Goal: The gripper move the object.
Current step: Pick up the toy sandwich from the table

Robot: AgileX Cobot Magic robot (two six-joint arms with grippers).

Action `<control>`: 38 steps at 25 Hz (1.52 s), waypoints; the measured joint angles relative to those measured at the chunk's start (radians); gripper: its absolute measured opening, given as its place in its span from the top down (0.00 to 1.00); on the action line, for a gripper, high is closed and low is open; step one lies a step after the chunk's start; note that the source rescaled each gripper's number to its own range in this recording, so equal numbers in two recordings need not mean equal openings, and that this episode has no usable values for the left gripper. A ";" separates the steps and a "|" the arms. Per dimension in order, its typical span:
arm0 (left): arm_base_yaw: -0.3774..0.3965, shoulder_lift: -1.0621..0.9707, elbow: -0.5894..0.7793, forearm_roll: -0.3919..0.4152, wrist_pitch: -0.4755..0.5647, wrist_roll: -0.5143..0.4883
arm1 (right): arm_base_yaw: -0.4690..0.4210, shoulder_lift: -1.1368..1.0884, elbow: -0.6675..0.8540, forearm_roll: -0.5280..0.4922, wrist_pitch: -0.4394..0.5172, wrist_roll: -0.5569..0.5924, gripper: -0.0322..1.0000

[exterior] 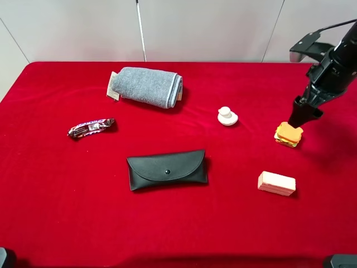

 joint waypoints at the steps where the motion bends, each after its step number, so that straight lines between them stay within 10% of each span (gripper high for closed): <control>1: 0.000 0.000 0.000 0.000 0.000 0.000 | 0.000 0.012 0.000 0.001 -0.001 -0.012 0.00; 38: 0.000 0.000 0.000 0.000 0.000 0.000 | 0.000 0.176 -0.001 0.012 -0.103 -0.070 0.00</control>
